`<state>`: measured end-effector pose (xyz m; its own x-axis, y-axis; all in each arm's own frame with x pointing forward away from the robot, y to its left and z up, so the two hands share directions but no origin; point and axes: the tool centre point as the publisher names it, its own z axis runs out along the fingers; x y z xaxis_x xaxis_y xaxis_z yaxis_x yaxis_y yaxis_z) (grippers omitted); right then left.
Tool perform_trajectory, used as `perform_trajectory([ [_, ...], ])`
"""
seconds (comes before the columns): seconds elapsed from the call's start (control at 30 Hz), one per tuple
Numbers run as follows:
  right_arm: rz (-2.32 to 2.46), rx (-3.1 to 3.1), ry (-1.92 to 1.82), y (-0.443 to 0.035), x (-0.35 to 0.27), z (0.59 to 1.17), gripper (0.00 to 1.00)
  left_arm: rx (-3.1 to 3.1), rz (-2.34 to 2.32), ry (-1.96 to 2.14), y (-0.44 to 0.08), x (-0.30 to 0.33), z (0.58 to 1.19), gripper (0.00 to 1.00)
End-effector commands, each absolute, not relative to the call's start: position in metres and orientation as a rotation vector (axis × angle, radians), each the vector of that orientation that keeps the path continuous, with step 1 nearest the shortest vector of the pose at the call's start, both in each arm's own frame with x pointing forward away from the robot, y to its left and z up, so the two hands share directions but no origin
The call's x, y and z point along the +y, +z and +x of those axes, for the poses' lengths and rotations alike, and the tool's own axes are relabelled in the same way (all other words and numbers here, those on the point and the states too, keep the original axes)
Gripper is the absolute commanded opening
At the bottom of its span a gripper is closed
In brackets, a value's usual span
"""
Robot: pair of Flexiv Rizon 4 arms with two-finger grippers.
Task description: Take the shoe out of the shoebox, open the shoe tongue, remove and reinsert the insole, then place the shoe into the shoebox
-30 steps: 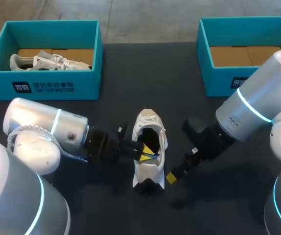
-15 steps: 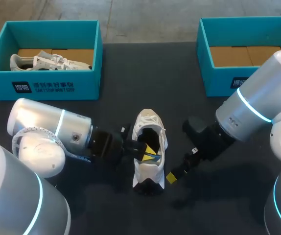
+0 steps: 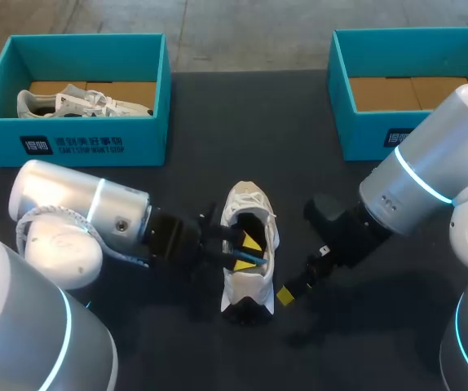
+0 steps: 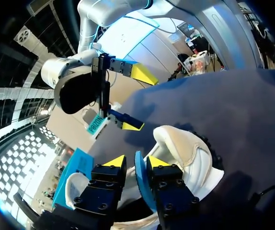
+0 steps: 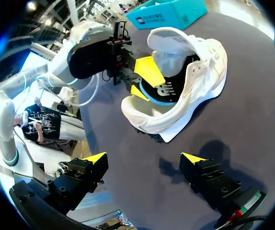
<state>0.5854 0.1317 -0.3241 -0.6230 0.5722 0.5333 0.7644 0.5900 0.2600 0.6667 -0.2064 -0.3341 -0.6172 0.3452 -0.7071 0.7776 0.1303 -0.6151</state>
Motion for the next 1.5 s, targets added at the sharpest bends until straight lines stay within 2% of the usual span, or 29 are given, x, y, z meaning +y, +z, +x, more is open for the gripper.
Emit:
perform_trajectory([
  [0.03,-1.08,-2.43,-0.665,-0.325,0.134,0.584,1.0,2.025,1.087,-1.49,-0.326,-0.199,0.664,0.29],
  [0.33,-1.08,-2.43,-0.665,-0.325,0.134,0.584,1.0,2.064,1.108,-1.53,-0.319,-0.191,0.661,0.32],
  [0.6,-1.08,-2.43,-0.665,-0.325,0.134,0.584,1.0,2.111,1.132,-1.488,-0.324,-0.185,0.658,0.29],
  [0.7,-1.08,-2.43,-0.665,-0.325,0.134,0.584,1.0,2.136,1.144,-1.468,-0.329,-0.185,0.659,0.22],
  [0.8,-1.08,-2.43,-0.665,-0.325,0.134,0.584,1.0,2.149,1.152,-1.467,-0.333,-0.188,0.659,0.09],
  [0.83,-1.08,-2.43,-0.665,-0.325,0.134,0.584,1.0,2.152,1.154,-1.466,-0.335,-0.189,0.66,0.0],
  [1.4,-1.08,-2.43,-0.665,-0.325,0.134,0.584,1.0,2.215,1.157,-1.435,-0.352,-0.197,0.669,0.0],
  [1.47,-1.08,-2.43,-0.665,-0.325,0.134,0.584,1.0,2.201,1.161,-1.447,-0.347,-0.196,0.666,0.16],
  [1.5,-1.08,-2.43,-0.665,-0.325,0.134,0.584,1.0,2.194,1.16,-1.453,-0.345,-0.195,0.665,0.29],
])
